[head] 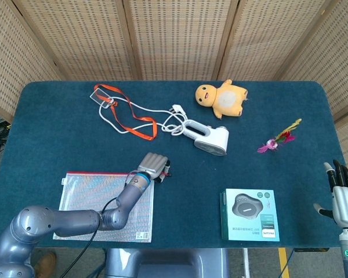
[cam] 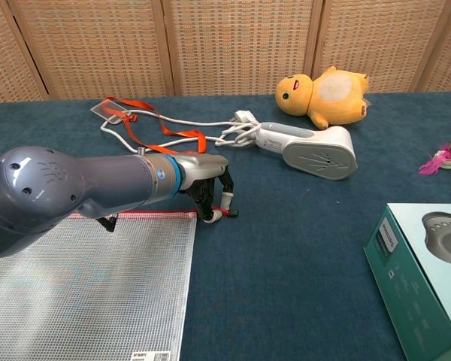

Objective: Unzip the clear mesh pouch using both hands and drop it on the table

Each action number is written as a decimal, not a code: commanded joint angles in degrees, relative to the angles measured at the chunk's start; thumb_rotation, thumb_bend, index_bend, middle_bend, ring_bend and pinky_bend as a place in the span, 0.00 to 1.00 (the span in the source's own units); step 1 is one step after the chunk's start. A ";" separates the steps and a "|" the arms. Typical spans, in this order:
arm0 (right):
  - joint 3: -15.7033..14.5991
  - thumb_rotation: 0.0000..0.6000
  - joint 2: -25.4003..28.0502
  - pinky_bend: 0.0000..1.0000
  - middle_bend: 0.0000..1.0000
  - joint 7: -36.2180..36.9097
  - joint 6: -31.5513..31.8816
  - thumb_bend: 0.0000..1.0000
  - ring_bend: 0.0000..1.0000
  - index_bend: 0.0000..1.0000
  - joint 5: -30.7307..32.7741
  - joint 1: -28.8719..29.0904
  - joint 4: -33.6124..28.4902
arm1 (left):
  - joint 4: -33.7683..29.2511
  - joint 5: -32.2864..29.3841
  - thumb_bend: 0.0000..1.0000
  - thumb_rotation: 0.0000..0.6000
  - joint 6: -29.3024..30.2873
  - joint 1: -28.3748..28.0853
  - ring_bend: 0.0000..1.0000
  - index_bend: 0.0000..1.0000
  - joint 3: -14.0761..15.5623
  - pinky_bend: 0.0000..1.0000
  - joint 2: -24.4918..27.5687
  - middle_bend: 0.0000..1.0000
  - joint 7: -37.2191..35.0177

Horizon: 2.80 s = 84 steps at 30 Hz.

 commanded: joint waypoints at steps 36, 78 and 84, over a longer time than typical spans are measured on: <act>8.85 1.00 9.08 0.95 0.73 33.19 -32.26 0.00 0.71 0.16 0.84 21.89 -8.32 | -24.25 29.43 0.97 1.00 3.97 11.99 0.99 0.91 -11.63 1.00 22.04 1.00 -29.90; 6.29 1.00 -6.40 1.00 0.87 26.19 -45.17 0.15 0.86 0.43 54.19 57.58 -8.64 | -18.12 27.38 0.95 1.00 7.68 7.42 0.99 0.91 -16.38 1.00 12.76 1.00 -38.29; 8.06 1.00 -6.76 1.00 0.88 26.93 -46.53 0.20 0.86 0.45 55.08 57.03 -7.90 | -18.59 27.00 0.95 1.00 7.73 7.67 0.99 0.91 -16.76 1.00 12.69 1.00 -39.27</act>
